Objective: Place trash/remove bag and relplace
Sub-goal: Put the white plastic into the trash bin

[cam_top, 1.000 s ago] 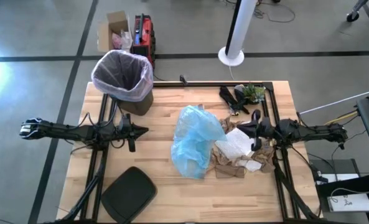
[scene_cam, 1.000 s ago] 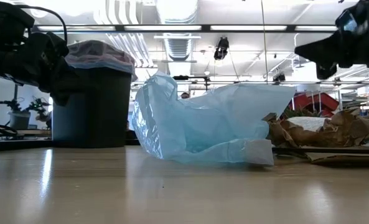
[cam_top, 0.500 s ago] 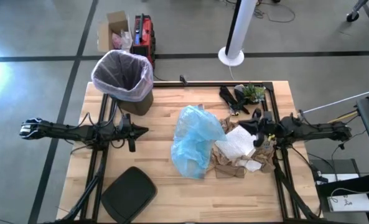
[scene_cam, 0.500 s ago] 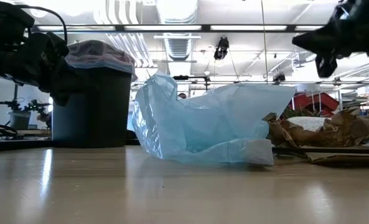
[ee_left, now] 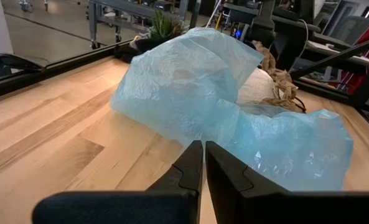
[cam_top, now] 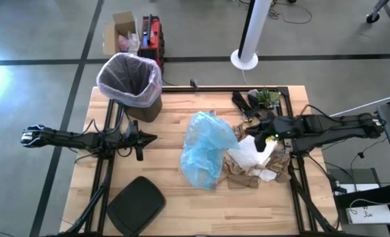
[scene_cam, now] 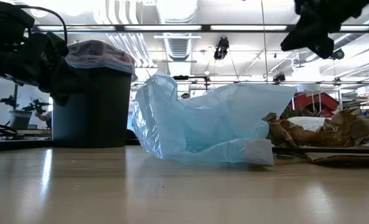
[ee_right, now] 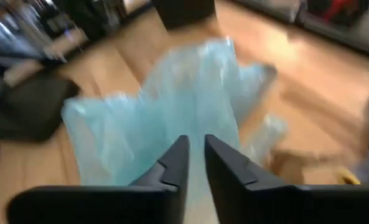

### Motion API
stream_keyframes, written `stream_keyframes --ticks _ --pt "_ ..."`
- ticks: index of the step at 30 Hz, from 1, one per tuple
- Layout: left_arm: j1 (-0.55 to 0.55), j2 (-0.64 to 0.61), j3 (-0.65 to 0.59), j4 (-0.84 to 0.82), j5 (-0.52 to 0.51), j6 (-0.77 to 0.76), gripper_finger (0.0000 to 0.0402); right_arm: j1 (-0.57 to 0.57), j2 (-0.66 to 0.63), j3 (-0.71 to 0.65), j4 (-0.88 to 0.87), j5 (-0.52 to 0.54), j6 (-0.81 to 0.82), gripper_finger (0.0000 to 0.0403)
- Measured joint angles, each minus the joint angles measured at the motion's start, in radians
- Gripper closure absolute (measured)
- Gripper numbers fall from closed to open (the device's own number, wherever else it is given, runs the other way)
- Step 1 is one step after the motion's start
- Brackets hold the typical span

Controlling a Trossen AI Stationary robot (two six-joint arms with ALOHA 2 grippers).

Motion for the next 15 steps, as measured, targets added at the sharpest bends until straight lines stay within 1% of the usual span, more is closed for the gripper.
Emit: stream_keyframes --ticks 3,8,11,15 --pt "0.0 0.0 0.0 0.0 0.0 0.0 0.0397 0.0 0.108 0.113 -0.175 -0.048 0.035 0.0301" --pt "0.0 0.0 0.0 0.0 0.0 0.0 0.0397 0.0 0.248 0.238 -0.35 -0.123 0.011 0.0225" --pt "0.0 0.0 0.0 0.0 0.0 0.0 0.0397 -0.002 0.317 0.279 -0.443 -0.155 -0.062 0.0191" --pt "0.0 0.0 0.0 0.0 0.002 0.0 0.0397 -0.023 0.388 0.277 -0.5 -0.188 -0.184 0.0158"
